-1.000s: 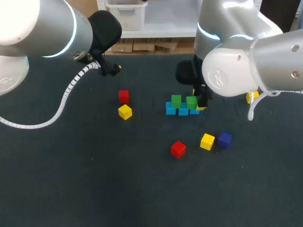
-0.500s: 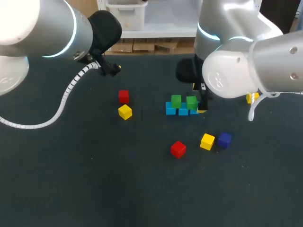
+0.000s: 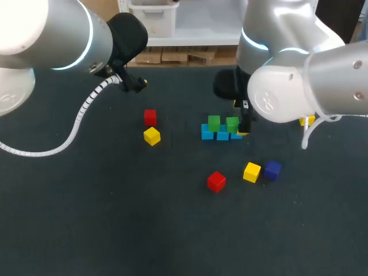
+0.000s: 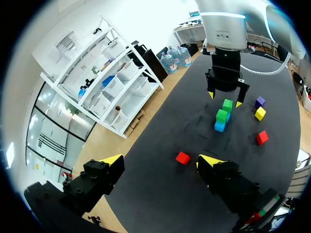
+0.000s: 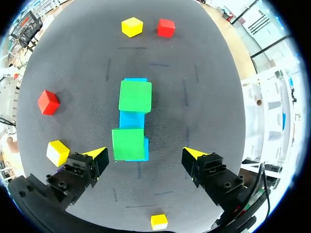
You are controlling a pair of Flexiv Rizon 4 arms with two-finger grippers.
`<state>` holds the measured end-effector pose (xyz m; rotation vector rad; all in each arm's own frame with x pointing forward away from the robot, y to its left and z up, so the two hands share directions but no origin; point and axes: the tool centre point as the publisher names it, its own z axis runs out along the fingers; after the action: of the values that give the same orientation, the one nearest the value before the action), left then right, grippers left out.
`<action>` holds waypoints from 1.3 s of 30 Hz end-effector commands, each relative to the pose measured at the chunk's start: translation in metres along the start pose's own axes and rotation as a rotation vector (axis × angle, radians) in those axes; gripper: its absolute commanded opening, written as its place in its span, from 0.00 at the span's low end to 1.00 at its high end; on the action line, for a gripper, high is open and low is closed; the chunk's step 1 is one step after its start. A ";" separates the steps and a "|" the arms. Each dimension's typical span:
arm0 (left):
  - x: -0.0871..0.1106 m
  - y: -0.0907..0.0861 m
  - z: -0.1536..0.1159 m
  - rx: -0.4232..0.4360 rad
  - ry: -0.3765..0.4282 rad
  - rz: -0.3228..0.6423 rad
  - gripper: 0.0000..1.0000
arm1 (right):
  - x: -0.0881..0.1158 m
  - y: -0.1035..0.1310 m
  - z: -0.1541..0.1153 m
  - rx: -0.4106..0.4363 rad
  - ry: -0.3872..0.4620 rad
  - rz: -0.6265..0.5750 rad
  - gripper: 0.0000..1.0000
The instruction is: Place the blue cubes, place green cubes on the blue cubes, place the yellow cubes on the green cubes, then place the red cubes on the yellow cubes, and place purple cube on the red cubes.
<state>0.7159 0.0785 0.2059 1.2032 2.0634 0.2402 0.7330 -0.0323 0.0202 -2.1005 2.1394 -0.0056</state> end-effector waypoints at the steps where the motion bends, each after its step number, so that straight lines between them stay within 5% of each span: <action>1: 0.000 0.001 0.000 0.002 -0.001 0.000 1.00 | 0.001 0.002 0.001 0.007 -0.004 0.002 1.00; 6: 0.000 0.001 0.000 0.002 -0.001 0.000 1.00 | 0.001 0.002 0.001 0.009 -0.003 0.002 0.90; 7: 0.000 0.001 0.000 0.002 -0.001 0.000 1.00 | 0.001 0.001 0.001 0.009 -0.003 0.002 0.76; 8: 0.000 0.001 0.000 0.002 -0.001 0.000 1.00 | 0.001 0.001 0.001 0.009 -0.003 0.002 0.47; 9: 0.000 0.001 0.000 0.002 -0.001 0.000 1.00 | 0.001 0.001 0.001 0.010 -0.004 0.002 0.44; 12: 0.000 0.001 0.000 0.002 -0.001 0.000 1.00 | 0.001 0.001 0.001 0.010 -0.005 0.004 0.49; 13: 0.000 0.001 0.000 0.002 -0.001 0.000 1.00 | 0.001 0.001 0.002 0.009 -0.005 0.004 0.61; 15: 0.000 0.001 0.000 0.002 -0.001 0.000 1.00 | 0.001 0.001 0.002 0.009 -0.005 0.004 0.67; 23: 0.000 0.001 0.000 0.002 -0.001 0.000 1.00 | 0.001 0.001 0.002 0.006 -0.008 0.005 0.81; 27: 0.000 0.001 0.000 0.002 -0.001 0.000 1.00 | 0.001 0.002 0.002 0.005 -0.009 0.007 0.99; 39: 0.000 0.001 0.000 0.002 -0.001 0.000 1.00 | 0.028 0.002 -0.027 0.014 -0.066 0.179 1.00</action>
<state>0.7159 0.0785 0.2059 1.2032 2.0634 0.2402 0.7385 -0.0517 0.0359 -1.9010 2.2732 0.0614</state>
